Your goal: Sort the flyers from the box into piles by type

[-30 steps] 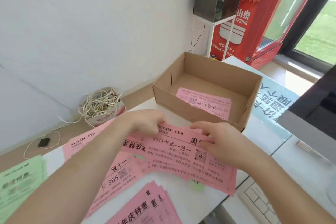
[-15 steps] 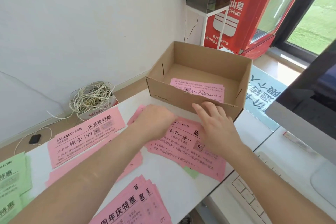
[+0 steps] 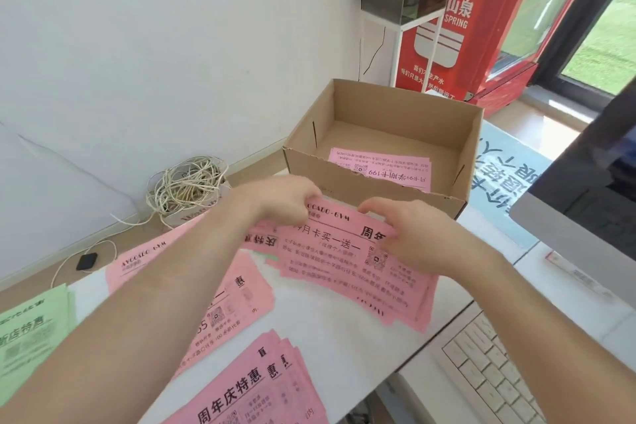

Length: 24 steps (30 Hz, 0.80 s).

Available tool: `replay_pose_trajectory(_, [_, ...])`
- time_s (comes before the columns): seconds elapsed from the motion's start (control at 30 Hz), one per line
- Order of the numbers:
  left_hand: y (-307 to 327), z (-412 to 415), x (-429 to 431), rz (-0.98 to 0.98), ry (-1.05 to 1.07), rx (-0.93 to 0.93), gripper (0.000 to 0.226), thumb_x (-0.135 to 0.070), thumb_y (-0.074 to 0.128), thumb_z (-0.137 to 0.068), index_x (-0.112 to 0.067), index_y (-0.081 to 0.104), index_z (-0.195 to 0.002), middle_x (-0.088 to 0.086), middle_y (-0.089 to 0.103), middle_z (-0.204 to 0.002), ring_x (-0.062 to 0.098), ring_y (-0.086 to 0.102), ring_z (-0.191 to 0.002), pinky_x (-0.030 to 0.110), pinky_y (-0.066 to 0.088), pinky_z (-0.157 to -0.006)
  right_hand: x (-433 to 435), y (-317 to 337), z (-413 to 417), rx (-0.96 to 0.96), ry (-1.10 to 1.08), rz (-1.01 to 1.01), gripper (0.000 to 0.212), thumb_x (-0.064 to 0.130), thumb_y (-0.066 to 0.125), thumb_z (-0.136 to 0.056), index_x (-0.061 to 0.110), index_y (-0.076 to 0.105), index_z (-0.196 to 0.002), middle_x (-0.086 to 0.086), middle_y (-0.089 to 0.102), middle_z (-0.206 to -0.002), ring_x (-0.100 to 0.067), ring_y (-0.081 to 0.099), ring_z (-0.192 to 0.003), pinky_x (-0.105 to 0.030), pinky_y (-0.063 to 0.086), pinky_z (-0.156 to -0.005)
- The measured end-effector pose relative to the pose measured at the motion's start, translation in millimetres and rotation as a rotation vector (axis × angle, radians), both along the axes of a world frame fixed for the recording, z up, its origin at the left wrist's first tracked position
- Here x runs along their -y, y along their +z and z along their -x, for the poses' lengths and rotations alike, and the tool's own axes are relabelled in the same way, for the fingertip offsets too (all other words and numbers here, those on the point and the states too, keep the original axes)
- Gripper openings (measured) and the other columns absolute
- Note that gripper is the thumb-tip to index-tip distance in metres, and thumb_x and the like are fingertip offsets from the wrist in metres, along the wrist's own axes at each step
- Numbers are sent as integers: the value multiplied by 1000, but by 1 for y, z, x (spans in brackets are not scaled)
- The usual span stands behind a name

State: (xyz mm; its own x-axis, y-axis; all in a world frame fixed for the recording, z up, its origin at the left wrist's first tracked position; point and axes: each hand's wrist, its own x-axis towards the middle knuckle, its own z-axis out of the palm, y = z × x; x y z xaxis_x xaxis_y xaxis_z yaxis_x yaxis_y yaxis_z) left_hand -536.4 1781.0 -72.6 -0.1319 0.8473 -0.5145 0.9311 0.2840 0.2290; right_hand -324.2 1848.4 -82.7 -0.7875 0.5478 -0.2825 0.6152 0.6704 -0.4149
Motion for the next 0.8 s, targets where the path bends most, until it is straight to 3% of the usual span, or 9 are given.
replay_pose_trajectory(0.07, [-47,-8,-9,-41,-6,-145,27,-4,46,-79,-18,58,-98,1,64,-99,24,59,-101,36,46,-78,1,-41,4,85,4,-236,51,21,52,-89,38,36,-134,3,60,-117,-21,58,-99,-39,50,-82])
replay_pose_trajectory(0.13, [-79,-17,-7,-167,19,-293,38,-4,46,-79,-21,55,-111,1,58,-109,25,52,-111,40,36,-88,9,-68,3,96,34,-348,56,34,54,-89,34,30,-140,1,46,-136,-23,43,-124,-46,38,-98])
replay_pose_trajectory(0.2, [-96,-23,4,-329,12,-360,51,-5,52,-79,-24,47,-126,1,49,-124,24,41,-122,48,27,-103,18,-82,-2,91,102,-346,66,49,53,-87,33,24,-144,0,28,-150,-21,23,-139,-48,25,-107])
replay_pose_trajectory(0.27, [-104,-30,19,-455,-4,-341,53,-7,58,-80,-23,46,-129,4,43,-133,26,38,-126,45,29,-103,25,-92,-7,125,115,-251,76,60,51,-84,34,18,-147,-2,17,-155,-23,13,-143,-47,21,-112])
replay_pose_trajectory(0.37, [-110,-51,46,-386,111,-183,48,-32,59,-86,-22,47,-132,9,35,-144,29,30,-133,43,36,-104,29,-101,-13,200,100,-178,81,65,49,-84,35,11,-148,-4,4,-159,-29,6,-145,-47,16,-116])
replay_pose_trajectory(0.47, [-123,-62,67,-252,195,-154,66,-53,52,-88,-28,29,-144,8,18,-155,26,13,-142,41,23,-114,33,-101,-16,164,60,-180,73,62,47,-87,35,15,-147,-3,6,-159,-29,8,-144,-44,20,-115])
replay_pose_trajectory(0.57, [-129,-66,70,-274,218,-144,66,-53,49,-90,-29,25,-146,8,15,-156,26,11,-143,42,19,-116,39,-102,-19,150,-1,-182,70,59,49,-87,31,22,-146,-5,14,-156,-26,12,-143,-41,28,-110])
replay_pose_trajectory(0.7, [-123,-67,64,-292,201,-199,61,-52,52,-89,-27,34,-140,5,28,-150,24,25,-137,36,26,-111,42,-99,-33,142,-134,-153,73,51,60,-84,25,26,-144,-7,28,-149,-27,25,-137,-38,37,-105])
replay_pose_trajectory(0.8, [-118,-68,60,-296,140,-290,55,-53,52,-88,-24,43,-133,3,44,-134,22,39,-124,33,34,-98,41,-97,-42,129,-121,-211,56,48,55,-87,25,38,-134,1,43,-136,-21,41,-124,-34,39,-96])
